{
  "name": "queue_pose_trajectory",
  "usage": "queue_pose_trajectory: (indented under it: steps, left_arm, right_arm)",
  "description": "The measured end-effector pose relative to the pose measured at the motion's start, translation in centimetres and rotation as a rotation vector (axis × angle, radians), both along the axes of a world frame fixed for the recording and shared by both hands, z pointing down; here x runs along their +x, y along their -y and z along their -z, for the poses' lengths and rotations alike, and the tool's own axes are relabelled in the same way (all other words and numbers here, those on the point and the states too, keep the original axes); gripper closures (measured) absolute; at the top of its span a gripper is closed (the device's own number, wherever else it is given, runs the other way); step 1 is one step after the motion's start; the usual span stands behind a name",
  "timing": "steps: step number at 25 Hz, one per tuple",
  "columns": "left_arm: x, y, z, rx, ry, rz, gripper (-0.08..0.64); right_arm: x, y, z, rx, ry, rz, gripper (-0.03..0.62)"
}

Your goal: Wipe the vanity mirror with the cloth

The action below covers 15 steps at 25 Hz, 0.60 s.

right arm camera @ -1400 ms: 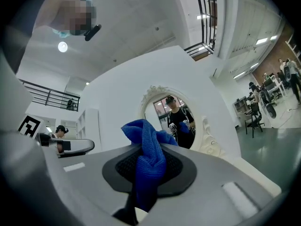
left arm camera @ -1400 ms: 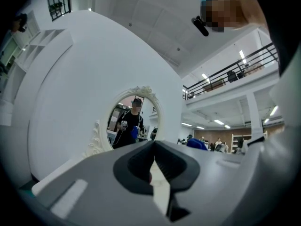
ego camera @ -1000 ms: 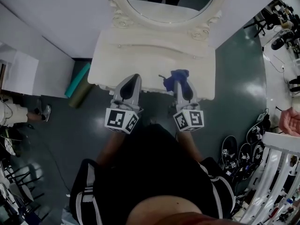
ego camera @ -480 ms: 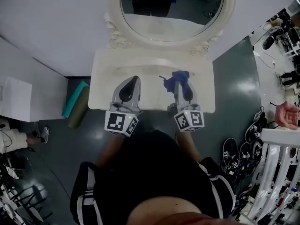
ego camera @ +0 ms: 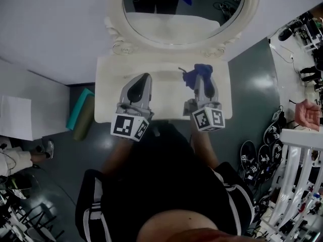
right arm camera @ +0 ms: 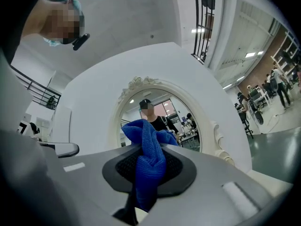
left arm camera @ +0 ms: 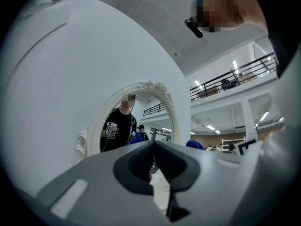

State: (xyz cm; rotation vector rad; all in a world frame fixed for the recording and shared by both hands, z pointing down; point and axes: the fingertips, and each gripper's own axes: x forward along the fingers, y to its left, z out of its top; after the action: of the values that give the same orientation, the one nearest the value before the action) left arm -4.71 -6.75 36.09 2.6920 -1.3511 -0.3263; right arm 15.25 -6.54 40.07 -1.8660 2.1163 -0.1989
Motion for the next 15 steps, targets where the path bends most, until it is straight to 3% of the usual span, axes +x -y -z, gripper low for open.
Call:
queue_pose_trajectory:
  steps: [15]
  left_arm:
    - [4.3,5.8,2.5,0.06,-0.015,0.018,0.549]
  right_arm:
    - [7.7,9.4,2.2,0.057,0.023,-0.078,0.538]
